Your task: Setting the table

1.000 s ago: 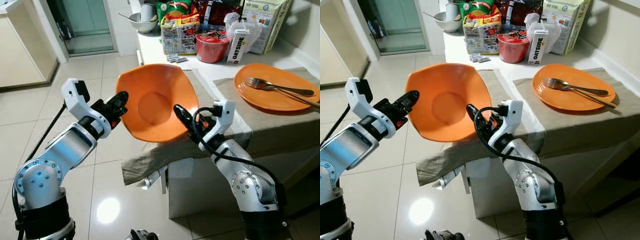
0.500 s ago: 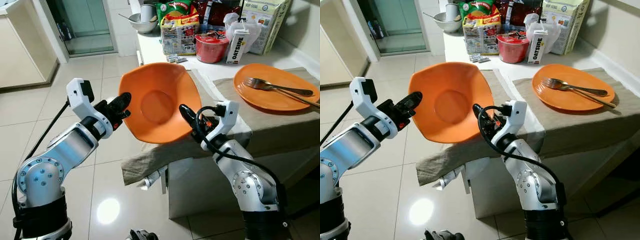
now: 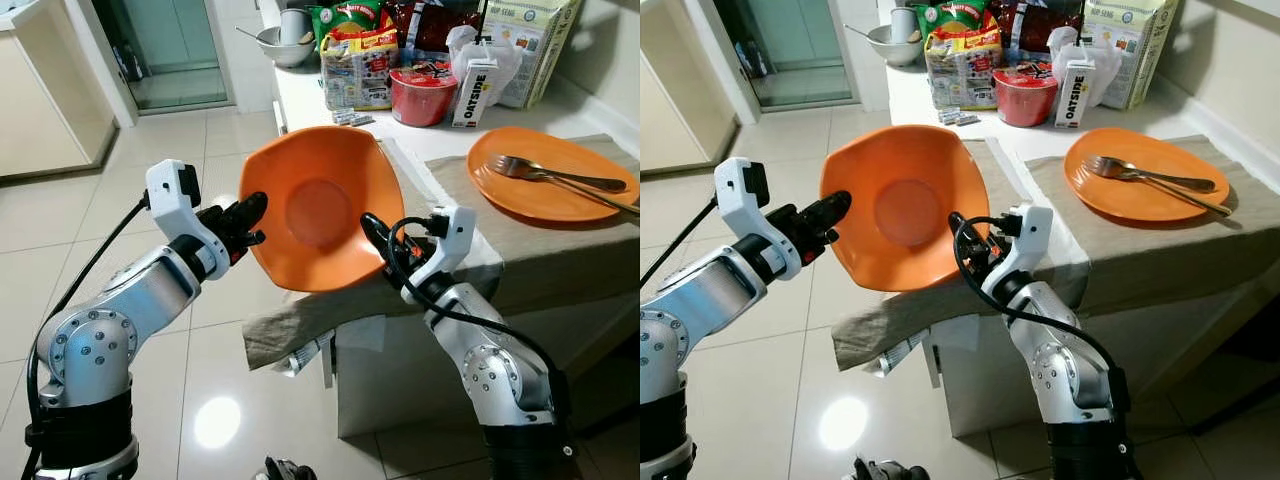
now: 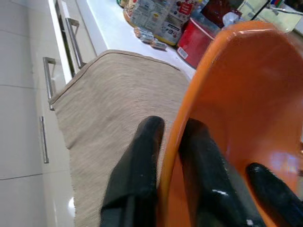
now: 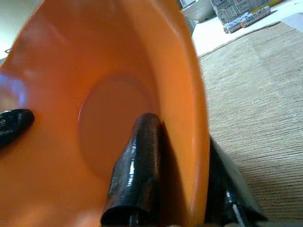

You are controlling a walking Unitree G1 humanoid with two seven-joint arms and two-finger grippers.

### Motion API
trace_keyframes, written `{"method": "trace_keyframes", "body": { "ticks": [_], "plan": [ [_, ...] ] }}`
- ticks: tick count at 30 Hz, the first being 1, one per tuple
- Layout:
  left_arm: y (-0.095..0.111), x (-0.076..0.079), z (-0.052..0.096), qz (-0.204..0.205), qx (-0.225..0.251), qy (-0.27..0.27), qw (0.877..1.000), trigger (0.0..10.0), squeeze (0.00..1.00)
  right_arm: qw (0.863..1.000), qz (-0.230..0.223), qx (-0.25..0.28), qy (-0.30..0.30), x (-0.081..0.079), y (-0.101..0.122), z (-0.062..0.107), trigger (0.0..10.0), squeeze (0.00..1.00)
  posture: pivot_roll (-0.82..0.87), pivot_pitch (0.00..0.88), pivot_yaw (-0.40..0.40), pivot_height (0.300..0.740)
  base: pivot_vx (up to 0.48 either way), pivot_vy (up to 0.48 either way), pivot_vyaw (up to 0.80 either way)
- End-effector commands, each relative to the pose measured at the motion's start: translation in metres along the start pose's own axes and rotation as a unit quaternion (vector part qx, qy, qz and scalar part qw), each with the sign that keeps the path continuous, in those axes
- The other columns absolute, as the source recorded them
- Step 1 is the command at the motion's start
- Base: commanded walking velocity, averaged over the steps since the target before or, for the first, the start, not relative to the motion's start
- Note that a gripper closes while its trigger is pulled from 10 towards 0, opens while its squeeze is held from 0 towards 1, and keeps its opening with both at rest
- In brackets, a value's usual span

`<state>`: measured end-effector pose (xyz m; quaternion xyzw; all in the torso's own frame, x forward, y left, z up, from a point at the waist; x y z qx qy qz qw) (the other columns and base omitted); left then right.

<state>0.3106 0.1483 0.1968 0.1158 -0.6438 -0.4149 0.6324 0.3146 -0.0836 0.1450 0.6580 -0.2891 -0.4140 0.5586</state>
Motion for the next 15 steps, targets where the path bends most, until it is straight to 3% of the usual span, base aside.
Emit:
{"method": "trace_keyframes", "body": {
  "ticks": [1, 10, 15],
  "plan": [
    [0.016, 0.016, -0.001, -0.018, 0.031, -0.035, 0.999, 10.0, 1.0, 0.999, 0.014, -0.042, 0.002, -0.002, -0.017, 0.002, 0.0, 0.1, -0.11, 0.0, 0.103, 0.74, 0.0, 0.0, 0.0],
    [0.023, 0.013, 0.0, -0.032, 0.038, -0.036, 0.998, 10.0, 1.0, 0.999, 0.018, -0.043, -0.005, 0.0, -0.018, 0.003, 0.0, 0.1, -0.11, 0.001, 0.103, 0.74, 0.0, 0.0, 0.0],
    [0.03, 0.002, 0.005, -0.047, 0.044, -0.019, 0.998, 10.0, 1.0, 0.999, 0.019, -0.044, -0.008, 0.001, -0.019, 0.004, 0.0, 0.11, -0.11, 0.001, 0.104, 0.74, 0.0, 0.0, 0.0]
  ]
}}
Point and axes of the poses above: a point about 5 cm out from each wrist's last joint towards the gripper, its own z axis pointing back from the gripper into the wrist, its own y axis along the axis of the wrist's last joint, x = y × z, the point moved 3 cm from there along -z, pointing out of the wrist towards the gripper, and after that the axes turned 14 degrees about z, right-handed, at the moved point
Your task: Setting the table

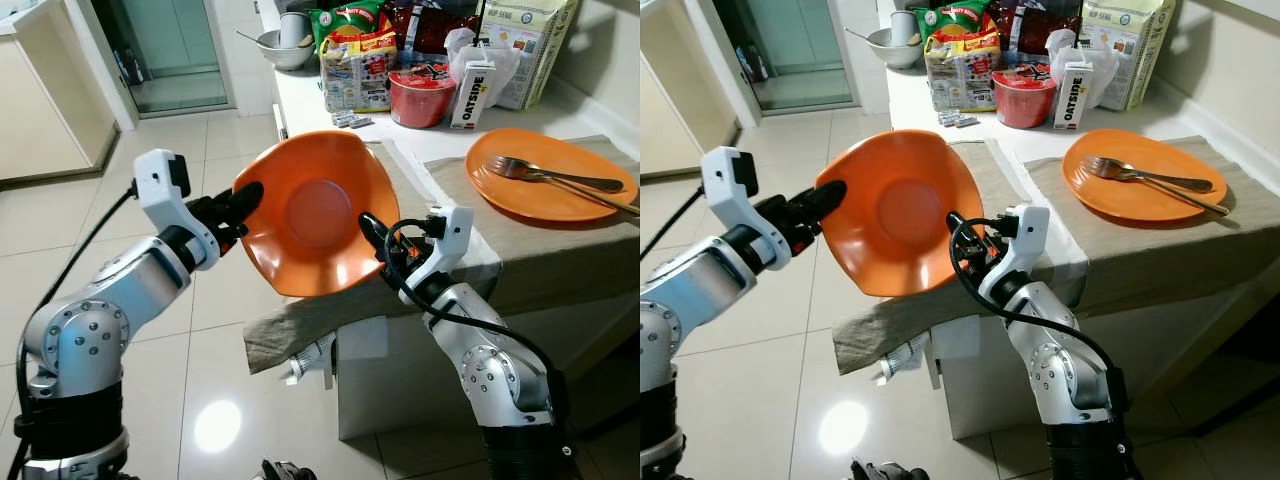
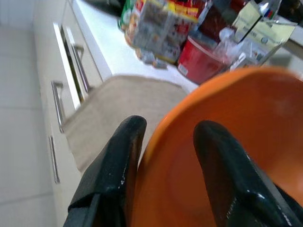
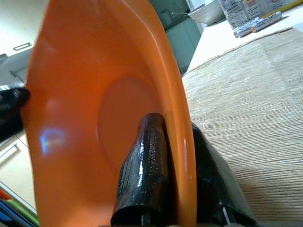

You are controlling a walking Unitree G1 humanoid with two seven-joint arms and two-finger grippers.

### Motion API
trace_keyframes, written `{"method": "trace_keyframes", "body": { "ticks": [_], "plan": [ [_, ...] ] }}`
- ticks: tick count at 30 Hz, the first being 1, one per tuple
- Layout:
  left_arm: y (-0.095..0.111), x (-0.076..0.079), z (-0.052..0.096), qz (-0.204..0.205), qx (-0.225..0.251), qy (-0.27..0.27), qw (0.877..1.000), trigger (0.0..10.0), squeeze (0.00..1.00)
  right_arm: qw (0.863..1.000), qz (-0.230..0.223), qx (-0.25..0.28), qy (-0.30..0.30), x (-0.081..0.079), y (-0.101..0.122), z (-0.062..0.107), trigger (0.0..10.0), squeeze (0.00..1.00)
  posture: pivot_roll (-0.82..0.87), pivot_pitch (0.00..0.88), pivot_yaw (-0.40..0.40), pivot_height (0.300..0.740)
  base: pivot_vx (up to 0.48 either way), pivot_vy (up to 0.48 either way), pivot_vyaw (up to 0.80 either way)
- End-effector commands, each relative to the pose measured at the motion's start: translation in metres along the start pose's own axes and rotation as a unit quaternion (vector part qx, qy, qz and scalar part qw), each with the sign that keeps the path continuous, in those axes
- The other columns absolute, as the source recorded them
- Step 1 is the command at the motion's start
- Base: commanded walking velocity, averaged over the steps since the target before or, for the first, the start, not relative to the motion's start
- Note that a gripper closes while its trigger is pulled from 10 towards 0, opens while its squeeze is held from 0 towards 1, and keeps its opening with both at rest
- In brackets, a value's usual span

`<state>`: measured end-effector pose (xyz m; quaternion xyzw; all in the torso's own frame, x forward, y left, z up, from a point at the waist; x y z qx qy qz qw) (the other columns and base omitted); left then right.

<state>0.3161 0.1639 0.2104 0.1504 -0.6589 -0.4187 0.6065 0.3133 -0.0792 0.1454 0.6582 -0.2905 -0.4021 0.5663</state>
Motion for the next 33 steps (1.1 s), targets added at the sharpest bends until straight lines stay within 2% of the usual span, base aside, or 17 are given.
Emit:
{"method": "trace_keyframes", "body": {
  "ticks": [1, 9, 13, 14, 21, 22, 24, 27, 30, 31, 33],
  "plan": [
    [0.009, 0.002, 0.002, -0.019, 0.015, -0.005, 1.0, 10.0, 1.0, 0.999, 0.008, -0.044, -0.016, 0.005, -0.018, 0.005, 0.0, 0.11, -0.11, 0.001, 0.104, 0.74, 0.0, 0.0, 0.0],
    [0.016, -0.015, 0.011, -0.055, 0.019, 0.018, 0.998, 10.0, 1.0, 0.999, 0.01, -0.044, -0.017, 0.006, -0.019, 0.004, 0.0, 0.11, -0.11, 0.002, 0.103, 0.74, 0.0, 0.0, 0.0],
    [0.02, -0.038, 0.024, -0.083, 0.025, 0.055, 0.995, 10.0, 1.0, 0.999, 0.017, -0.041, -0.022, 0.008, -0.018, 0.004, 0.0, 0.11, -0.1, 0.003, 0.1, 0.74, 0.0, 0.0, 0.0],
    [0.019, -0.049, 0.033, -0.095, 0.025, 0.074, 0.992, 10.0, 1.0, 0.999, 0.022, -0.037, -0.027, 0.01, -0.017, 0.004, 0.0, 0.12, -0.1, 0.002, 0.1, 0.74, 0.0, 0.0, 0.0],
    [0.018, -0.068, 0.047, -0.114, 0.037, 0.11, 0.987, 10.0, 1.0, 0.998, 0.034, -0.028, -0.034, 0.013, -0.014, 0.004, 0.0, 0.12, -0.08, 0.0, 0.096, 0.74, 0.0, 0.0, 0.0],
    [0.017, -0.071, 0.05, -0.12, 0.038, 0.116, 0.985, 10.0, 1.0, 0.998, 0.046, -0.025, -0.033, 0.012, -0.013, 0.004, 0.0, 0.11, -0.08, 0.0, 0.095, 0.74, 0.0, 0.0, 0.0],
    [0.008, -0.077, 0.056, -0.122, 0.035, 0.125, 0.984, 10.0, 1.0, 0.997, 0.068, -0.006, -0.041, 0.014, -0.003, 0.002, 0.0, 0.12, -0.08, 0.0, 0.091, 0.74, 0.0, 0.0, 0.0],
    [-0.006, -0.075, 0.058, -0.135, 0.021, 0.121, 0.983, 10.0, 1.0, 0.993, 0.102, 0.032, -0.056, 0.02, 0.019, -0.002, 0.0, 0.12, -0.08, 0.0, 0.089, 0.74, 0.0, 0.0, 0.0],
    [-0.02, -0.072, 0.057, -0.125, 0.013, 0.113, 0.986, 10.0, 1.0, 0.985, 0.133, 0.074, -0.079, 0.028, 0.046, -0.005, 0.0, 0.11, -0.08, 0.0, 0.088, 0.74, 0.0, 0.0, 0.0],
    [-0.029, -0.069, 0.056, -0.117, 0.007, 0.108, 0.987, 10.0, 1.0, 0.98, 0.148, 0.101, -0.089, 0.031, 0.061, -0.006, 0.0, 0.12, -0.08, 0.0, 0.088, 0.74, 0.0, 0.0, 0.0],
    [-0.032, -0.068, 0.056, -0.113, 0.006, 0.106, 0.988, 10.0, 1.0, 0.978, 0.152, 0.108, -0.092, 0.032, 0.065, -0.007, 0.0, 0.12, -0.08, 0.0, 0.088, 0.74, 0.0, 0.0, 0.0]
  ]
}}
Point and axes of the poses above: a point about 5 cm out from each wrist's last joint towards the gripper, its own z axis pointing back from the gripper into the wrist, its own y axis along the axis of the wrist's last joint, x = y × z, the point moved 3 cm from there along -z, pointing out of the wrist towards the gripper, and after that the axes turned 14 degrees about z, right-handed, at the moved point
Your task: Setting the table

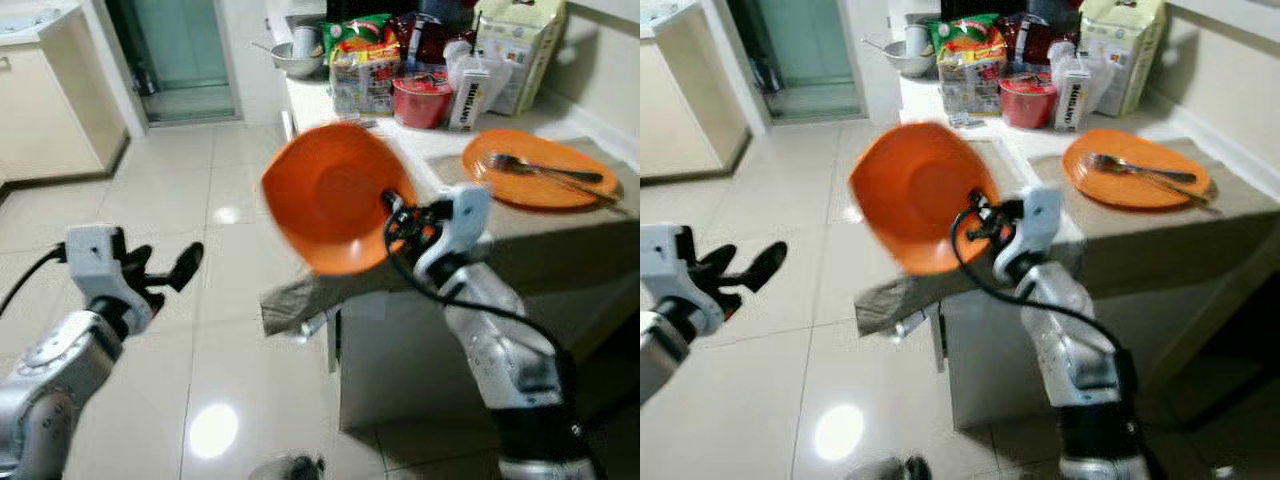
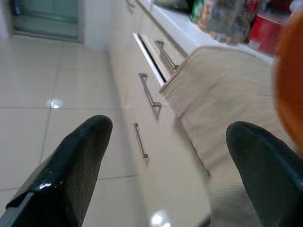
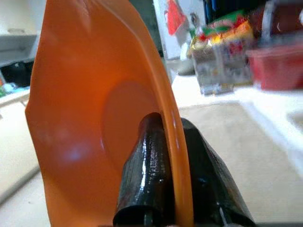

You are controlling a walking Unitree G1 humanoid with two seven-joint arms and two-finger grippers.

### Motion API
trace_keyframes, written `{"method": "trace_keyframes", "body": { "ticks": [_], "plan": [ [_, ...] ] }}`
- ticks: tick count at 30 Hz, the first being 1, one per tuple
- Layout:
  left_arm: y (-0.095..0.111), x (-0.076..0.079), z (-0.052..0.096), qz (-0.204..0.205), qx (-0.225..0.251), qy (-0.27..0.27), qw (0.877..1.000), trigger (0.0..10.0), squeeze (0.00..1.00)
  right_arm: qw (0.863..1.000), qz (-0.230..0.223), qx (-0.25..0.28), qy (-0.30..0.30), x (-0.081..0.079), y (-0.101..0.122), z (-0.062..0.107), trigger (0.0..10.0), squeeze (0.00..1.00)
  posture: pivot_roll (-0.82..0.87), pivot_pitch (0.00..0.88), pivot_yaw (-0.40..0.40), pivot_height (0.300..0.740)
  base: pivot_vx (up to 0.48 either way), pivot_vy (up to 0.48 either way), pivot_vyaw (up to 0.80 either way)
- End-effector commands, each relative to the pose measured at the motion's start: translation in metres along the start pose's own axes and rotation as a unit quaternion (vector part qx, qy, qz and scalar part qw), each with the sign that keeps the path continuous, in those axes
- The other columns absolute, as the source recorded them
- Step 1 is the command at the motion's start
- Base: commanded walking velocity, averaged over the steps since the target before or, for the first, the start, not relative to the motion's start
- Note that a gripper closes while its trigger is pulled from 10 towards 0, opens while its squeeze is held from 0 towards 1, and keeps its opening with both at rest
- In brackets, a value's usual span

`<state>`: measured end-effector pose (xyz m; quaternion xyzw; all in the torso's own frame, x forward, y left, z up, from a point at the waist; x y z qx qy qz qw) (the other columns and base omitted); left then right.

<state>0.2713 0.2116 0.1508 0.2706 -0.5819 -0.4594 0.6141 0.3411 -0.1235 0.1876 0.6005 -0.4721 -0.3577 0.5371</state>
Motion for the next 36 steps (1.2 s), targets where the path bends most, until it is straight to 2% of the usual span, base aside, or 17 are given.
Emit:
{"method": "trace_keyframes", "body": {
  "ticks": [1, 5, 9, 13, 27, 34, 36],
  "plan": [
    [-0.012, 0.003, 0.0, 0.004, -0.015, -0.001, 1.0, 10.0, 1.0, 0.998, 0.012, 0.064, 0.0, -0.004, 0.029, -0.007, 0.0, 0.12, -0.09, 0.0, 0.086, 0.74, 0.0, 0.0, 0.0],
    [-0.022, 0.01, -0.001, 0.01, -0.02, -0.01, 1.0, 10.0, 1.0, 0.995, 0.032, 0.095, -0.015, 0.001, 0.044, -0.011, 0.0, 0.11, -0.09, 0.0, 0.087, 0.74, 0.0, 0.0, 0.0],
    [-0.031, 0.019, -0.001, 0.012, -0.024, -0.022, 0.999, 10.0, 1.0, 0.989, 0.051, 0.127, -0.046, 0.018, 0.063, -0.018, 0.0, 0.11, -0.1, 0.0, 0.086, 0.74, 0.0, 0.0, 0.0],
    [-0.036, 0.022, 0.0, 0.014, -0.024, -0.025, 0.999, 10.0, 1.0, 0.986, 0.063, 0.141, -0.06, 0.025, 0.069, -0.021, 0.0, 0.11, -0.1, 0.0, 0.086, 0.74, 0.0, 0.0, 0.0],
    [-0.035, 0.032, -0.001, 0.019, -0.002, -0.042, 0.999, 10.0, 1.0, 0.985, 0.067, 0.149, -0.061, 0.025, 0.067, -0.026, 0.0, 0.11, -0.09, 0.0, 0.082, 0.74, 0.0, 0.0, 0.0],
    [-0.026, 0.032, -0.005, 0.018, 0.03, -0.038, 0.999, 10.0, 1.0, 0.986, 0.068, 0.142, -0.061, 0.026, 0.062, -0.027, 0.0, 0.11, -0.1, 0.0, 0.079, 0.74, 0.0, 0.0, 0.0],
    [-0.023, 0.032, -0.006, 0.003, 0.043, -0.032, 0.999, 10.0, 1.0, 0.986, 0.066, 0.139, -0.062, 0.026, 0.06, -0.027, 0.0, 0.11, -0.1, 0.0, 0.078, 0.74, 0.0, 0.0, 0.0]
  ]
}}
Point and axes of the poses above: a point about 5 cm out from each wrist's last joint towards the gripper, its own z axis pointing back from the gripper into the wrist, its own y axis along the axis of the wrist's last joint, x = y × z, the point moved 3 cm from there along -z, pointing out of the wrist towards the gripper, and after that the axes turned 14 degrees about z, right-handed, at the moved point
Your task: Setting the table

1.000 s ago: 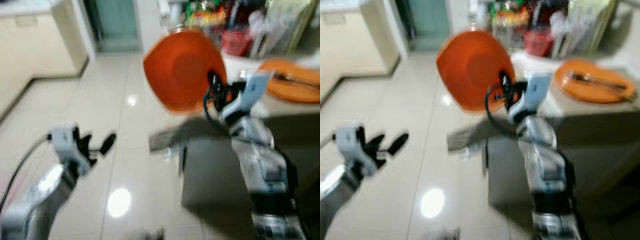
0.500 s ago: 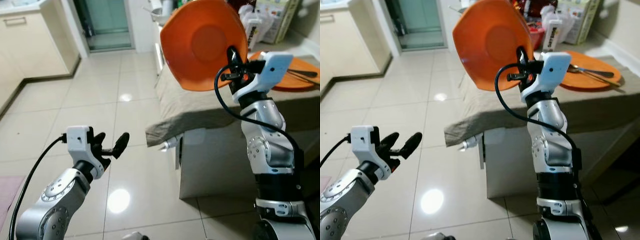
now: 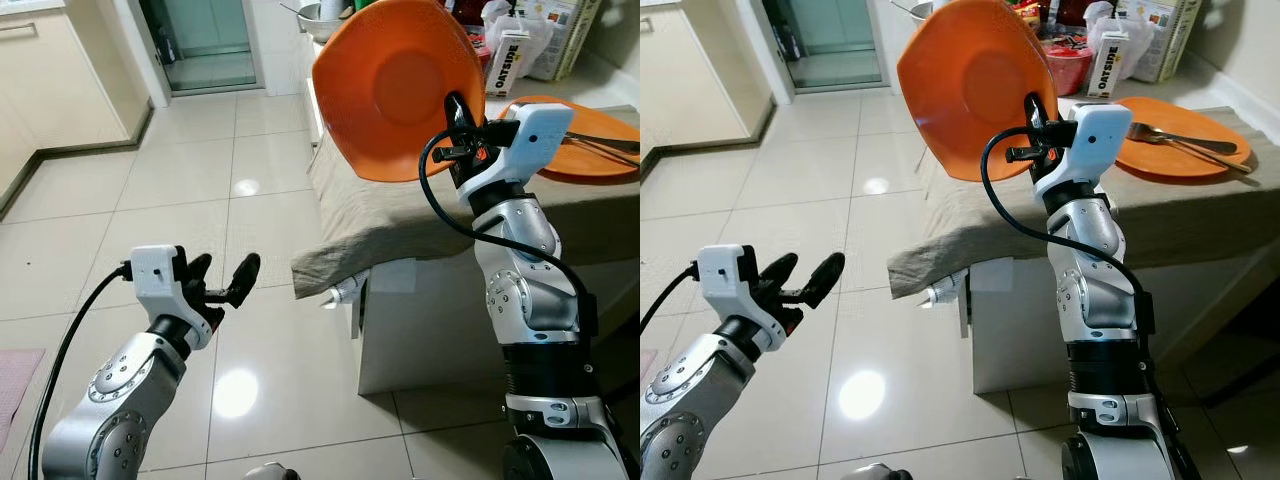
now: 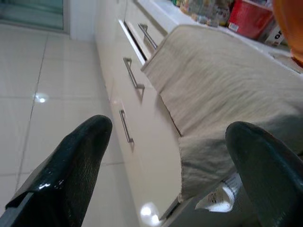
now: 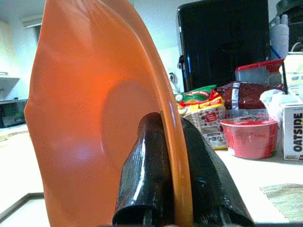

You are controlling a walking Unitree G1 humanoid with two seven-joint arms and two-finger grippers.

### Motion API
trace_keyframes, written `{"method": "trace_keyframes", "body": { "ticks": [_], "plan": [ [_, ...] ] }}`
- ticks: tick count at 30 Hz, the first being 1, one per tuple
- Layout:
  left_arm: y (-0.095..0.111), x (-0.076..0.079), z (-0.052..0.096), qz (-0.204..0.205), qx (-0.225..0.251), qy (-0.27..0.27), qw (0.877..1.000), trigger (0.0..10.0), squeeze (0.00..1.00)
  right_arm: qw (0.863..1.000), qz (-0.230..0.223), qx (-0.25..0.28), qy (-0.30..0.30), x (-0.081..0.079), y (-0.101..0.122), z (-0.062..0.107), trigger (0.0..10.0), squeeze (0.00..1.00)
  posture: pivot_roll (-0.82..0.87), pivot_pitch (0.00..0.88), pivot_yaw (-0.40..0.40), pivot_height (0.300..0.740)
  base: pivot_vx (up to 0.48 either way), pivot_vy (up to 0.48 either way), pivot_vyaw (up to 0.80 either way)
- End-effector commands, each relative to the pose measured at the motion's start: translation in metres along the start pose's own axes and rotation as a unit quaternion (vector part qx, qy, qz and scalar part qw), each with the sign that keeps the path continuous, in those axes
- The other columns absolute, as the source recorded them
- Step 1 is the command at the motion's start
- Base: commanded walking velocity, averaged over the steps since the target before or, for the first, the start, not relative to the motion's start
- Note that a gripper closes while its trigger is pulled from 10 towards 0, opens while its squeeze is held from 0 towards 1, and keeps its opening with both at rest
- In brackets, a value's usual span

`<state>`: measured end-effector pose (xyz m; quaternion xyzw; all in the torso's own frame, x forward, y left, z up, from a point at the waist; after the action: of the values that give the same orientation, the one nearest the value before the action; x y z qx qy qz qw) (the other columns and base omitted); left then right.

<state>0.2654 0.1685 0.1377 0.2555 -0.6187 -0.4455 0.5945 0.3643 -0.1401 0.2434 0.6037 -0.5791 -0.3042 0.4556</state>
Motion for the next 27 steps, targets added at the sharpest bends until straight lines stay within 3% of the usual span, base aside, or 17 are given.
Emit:
{"method": "trace_keyframes", "body": {
  "ticks": [1, 2, 4, 10, 16, 18, 22, 27],
  "plan": [
    [0.009, 0.0, -0.001, -0.016, 0.022, 0.004, 1.0, 10.0, 1.0, 1.0, 0.002, 0.025, 0.0, 0.0, 0.009, -0.003, 0.0, 0.11, -0.1, 0.0, 0.078, 0.74, 0.0, 0.0, 0.0],
    [0.015, 0.0, -0.002, -0.045, 0.047, 0.01, 0.998, 10.0, 1.0, 1.0, 0.003, 0.02, 0.003, -0.001, 0.005, -0.002, 0.0, 0.11, -0.1, 0.0, 0.078, 0.74, 0.0, 0.0, 0.0],
    [0.021, -0.002, 0.001, -0.067, 0.077, 0.021, 0.995, 10.0, 1.0, 1.0, 0.004, 0.006, 0.005, -0.002, -0.004, 0.003, 0.0, 0.11, -0.1, 0.0, 0.072, 0.74, 0.0, 0.0, 0.0],
    [0.019, -0.008, 0.013, -0.124, 0.107, 0.043, 0.986, 10.0, 1.0, 1.0, 0.012, -0.012, 0.009, -0.006, -0.016, 0.017, 0.0, 0.11, -0.1, 0.0, 0.074, 0.74, 0.0, 0.0, 0.0],
    [-0.014, -0.034, 0.035, -0.132, 0.056, 0.087, 0.986, 10.0, 1.0, 1.0, 0.026, -0.009, 0.004, -0.002, -0.016, 0.028, 0.0, 0.11, -0.11, 0.0, 0.073, 0.74, 0.0, 0.0, 0.0],
    [-0.017, -0.037, 0.037, -0.13, 0.055, 0.092, 0.986, 10.0, 1.0, 1.0, 0.029, -0.009, 0.003, -0.001, -0.016, 0.03, 0.0, 0.11, -0.11, 0.0, 0.073, 0.74, 0.0, 0.0, 0.0],
    [-0.02, -0.035, 0.042, -0.135, 0.058, 0.089, 0.985, 10.0, 1.0, 0.998, 0.051, -0.03, 0.001, 0.006, -0.021, 0.065, 0.0, 0.11, -0.11, 0.0, 0.065, 0.74, 0.0, 0.0, 0.0],
    [-0.022, -0.035, 0.04, -0.128, 0.061, 0.08, 0.987, 10.0, 1.0, 0.992, 0.11, -0.033, 0.048, -0.005, -0.018, 0.105, 0.0, 0.12, -0.13, 0.0, 0.064, 0.74, 0.0, 0.0, 0.0]
  ]
}}
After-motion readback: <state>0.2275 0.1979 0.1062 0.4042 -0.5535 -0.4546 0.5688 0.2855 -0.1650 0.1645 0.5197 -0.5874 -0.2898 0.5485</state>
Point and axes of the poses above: a point about 5 cm out from each wrist's last joint towards the gripper, its own z axis pointing back from the gripper into the wrist, its own y axis along the axis of the wrist's last joint, x = y × z, the point moved 3 cm from there along -z, pointing out of the wrist towards the gripper, and after that the axes turned 14 degrees about z, right-handed, at the moved point
